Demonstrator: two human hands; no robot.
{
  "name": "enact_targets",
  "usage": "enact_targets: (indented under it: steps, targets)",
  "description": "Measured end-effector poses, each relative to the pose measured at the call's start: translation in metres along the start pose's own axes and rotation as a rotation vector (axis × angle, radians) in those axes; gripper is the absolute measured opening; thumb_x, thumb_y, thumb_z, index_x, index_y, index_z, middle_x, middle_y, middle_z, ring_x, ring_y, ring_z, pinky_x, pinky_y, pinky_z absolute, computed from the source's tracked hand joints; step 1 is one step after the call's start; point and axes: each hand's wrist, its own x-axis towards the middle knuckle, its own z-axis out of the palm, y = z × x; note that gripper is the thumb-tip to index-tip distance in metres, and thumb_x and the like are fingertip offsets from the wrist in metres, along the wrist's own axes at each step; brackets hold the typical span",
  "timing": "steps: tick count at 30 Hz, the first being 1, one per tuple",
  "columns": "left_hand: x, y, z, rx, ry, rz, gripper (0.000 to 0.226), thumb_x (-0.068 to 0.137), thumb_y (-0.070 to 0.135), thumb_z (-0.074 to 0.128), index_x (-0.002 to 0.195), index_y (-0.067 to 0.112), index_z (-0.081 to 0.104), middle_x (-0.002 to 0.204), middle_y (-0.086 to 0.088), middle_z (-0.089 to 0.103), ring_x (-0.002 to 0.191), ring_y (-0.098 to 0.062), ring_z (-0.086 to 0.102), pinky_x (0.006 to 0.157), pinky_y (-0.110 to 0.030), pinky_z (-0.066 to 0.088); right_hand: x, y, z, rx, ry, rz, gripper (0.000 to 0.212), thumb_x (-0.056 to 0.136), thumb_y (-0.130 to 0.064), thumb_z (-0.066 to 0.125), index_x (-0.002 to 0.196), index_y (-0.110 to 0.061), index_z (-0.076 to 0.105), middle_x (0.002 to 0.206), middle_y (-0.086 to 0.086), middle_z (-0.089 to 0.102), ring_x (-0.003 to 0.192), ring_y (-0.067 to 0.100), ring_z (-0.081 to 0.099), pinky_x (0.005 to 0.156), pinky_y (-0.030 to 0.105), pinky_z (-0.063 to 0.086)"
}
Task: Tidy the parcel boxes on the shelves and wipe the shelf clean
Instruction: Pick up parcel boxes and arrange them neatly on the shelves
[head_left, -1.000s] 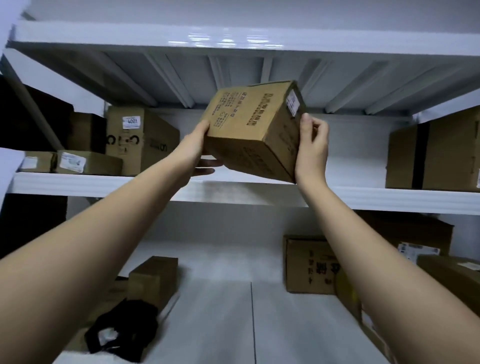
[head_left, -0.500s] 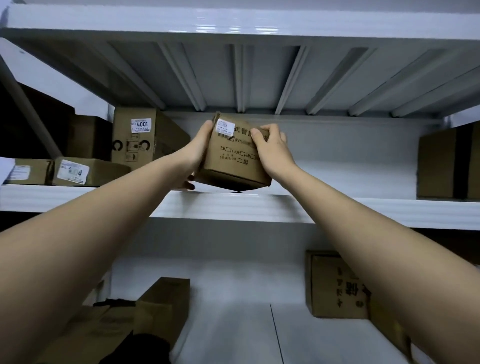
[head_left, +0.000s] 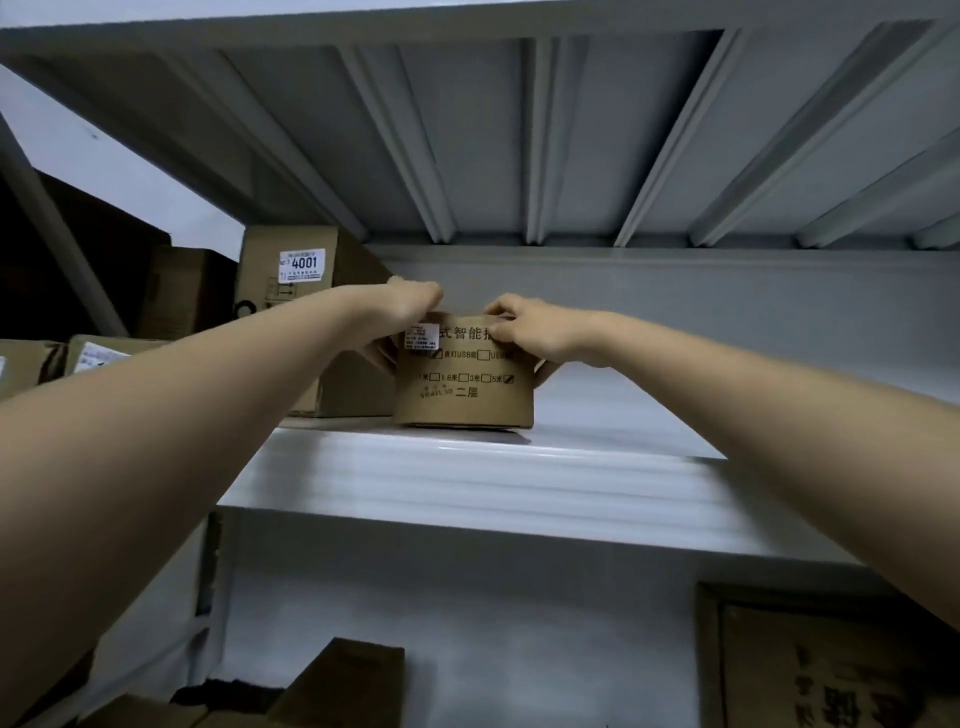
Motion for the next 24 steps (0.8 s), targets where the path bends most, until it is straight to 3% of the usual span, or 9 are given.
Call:
enact_targets:
  steps: [2,7,10,14,16,18,21,24]
  targets:
    - [0.014,-0.003,-0.003,0.150,-0.022,0.003,0.040,0.102,0.034,0.029,0.129,0.008,0.040,0.109,-0.018,0.056,0.091,-0.032,0.061,0.081,-0.041,0.055,0.014,-0.002,0.004,-0.079,-0.052,0.000,0.040,0.101,-0.020,0.039,0.141,-0.021,0.036,0.131,0.012,0.047,0.107,0.033,0.059,0.076,0.045,0.058]
    - [0.053,-0.022,-0.015,0.596,-0.001,0.154,0.032,0.100,0.018,0.040,0.125,0.004,0.056,0.106,-0.014,0.067,0.079,-0.024,0.068,0.061,-0.029,0.052,0.048,-0.011,0.017,-0.239,-0.125,0.021,0.046,0.099,-0.011,0.041,0.144,-0.019,0.036,0.131,0.011,0.047,0.104,0.036,0.063,0.082,0.047,0.057]
    - [0.070,-0.035,-0.021,0.854,0.062,0.246,0.029,0.095,0.011,0.049,0.122,0.008,0.060,0.102,-0.010,0.067,0.084,-0.024,0.067,0.068,-0.030,0.054,0.072,-0.019,0.032,-0.327,-0.151,0.056,0.046,0.097,-0.007,0.043,0.142,-0.016,0.038,0.127,0.014,0.053,0.100,0.036,0.066,0.083,0.047,0.057]
    - [0.076,-0.041,-0.020,1.144,0.180,0.370,0.025,0.093,0.005,0.050,0.117,0.010,0.058,0.096,-0.007,0.054,0.089,-0.027,0.054,0.068,-0.033,0.044,0.097,-0.028,0.048,-0.422,-0.175,0.089,0.047,0.094,-0.003,0.043,0.140,-0.015,0.040,0.118,0.014,0.058,0.095,0.034,0.068,0.081,0.045,0.058]
    - [0.085,-0.049,-0.021,1.222,0.195,0.381,0.030,0.093,0.007,0.052,0.122,0.010,0.056,0.111,-0.010,0.057,0.105,-0.029,0.054,0.079,-0.036,0.041,0.113,-0.033,0.061,-0.440,-0.172,0.105,0.050,0.093,-0.001,0.043,0.140,-0.014,0.034,0.119,0.017,0.057,0.091,0.032,0.068,0.079,0.043,0.059]
    - [0.087,-0.054,-0.021,1.262,0.202,0.407,0.032,0.093,0.008,0.054,0.125,0.010,0.054,0.122,-0.011,0.056,0.114,-0.030,0.052,0.082,-0.036,0.039,0.125,-0.032,0.074,-0.420,-0.121,0.124,0.051,0.093,-0.001,0.046,0.139,-0.010,0.027,0.118,0.021,0.056,0.087,0.032,0.066,0.070,0.039,0.059]
    - [0.082,-0.056,-0.020,1.293,0.180,0.430,0.027,0.094,0.007,0.053,0.121,0.007,0.055,0.113,-0.009,0.058,0.103,-0.027,0.057,0.074,-0.033,0.040,0.140,-0.013,0.092,-0.410,0.030,0.089,0.047,0.091,-0.001,0.048,0.131,-0.007,0.024,0.103,0.021,0.055,0.080,0.035,0.060,0.056,0.036,0.050]
    - [0.079,-0.055,-0.021,1.288,0.191,0.445,0.023,0.095,0.005,0.051,0.118,0.006,0.055,0.101,-0.008,0.059,0.093,-0.025,0.056,0.073,-0.032,0.041,0.142,0.008,0.099,-0.378,0.180,-0.012,0.027,0.086,0.001,0.046,0.104,-0.013,0.031,0.097,0.013,0.049,0.087,0.035,0.056,0.067,0.038,0.044]
